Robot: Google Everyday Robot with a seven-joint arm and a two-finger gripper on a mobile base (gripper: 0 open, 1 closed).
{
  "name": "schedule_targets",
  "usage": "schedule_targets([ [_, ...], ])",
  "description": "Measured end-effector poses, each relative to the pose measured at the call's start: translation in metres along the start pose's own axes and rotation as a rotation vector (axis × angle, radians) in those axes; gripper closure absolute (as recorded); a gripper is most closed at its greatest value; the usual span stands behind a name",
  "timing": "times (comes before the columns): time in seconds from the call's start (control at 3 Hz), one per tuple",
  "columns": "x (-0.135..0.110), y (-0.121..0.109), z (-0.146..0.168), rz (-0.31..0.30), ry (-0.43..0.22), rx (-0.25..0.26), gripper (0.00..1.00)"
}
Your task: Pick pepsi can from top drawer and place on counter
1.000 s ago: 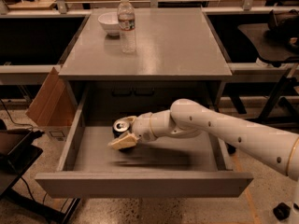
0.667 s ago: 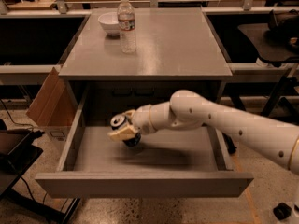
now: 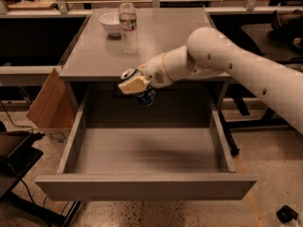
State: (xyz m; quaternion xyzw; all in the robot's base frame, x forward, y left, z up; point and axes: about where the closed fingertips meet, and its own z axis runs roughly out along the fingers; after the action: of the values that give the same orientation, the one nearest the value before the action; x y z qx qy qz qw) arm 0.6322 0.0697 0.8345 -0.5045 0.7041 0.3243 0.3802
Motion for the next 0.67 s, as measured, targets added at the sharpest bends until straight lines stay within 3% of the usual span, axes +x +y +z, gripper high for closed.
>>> schedule_targets([
  [0.33, -0.055, -0.034, -0.054, 0.055, -0.049, 0.097, 1.00],
  [0.67, -0.082, -0.099, -0.095, 0.164, -0.174, 0.247, 1.00],
])
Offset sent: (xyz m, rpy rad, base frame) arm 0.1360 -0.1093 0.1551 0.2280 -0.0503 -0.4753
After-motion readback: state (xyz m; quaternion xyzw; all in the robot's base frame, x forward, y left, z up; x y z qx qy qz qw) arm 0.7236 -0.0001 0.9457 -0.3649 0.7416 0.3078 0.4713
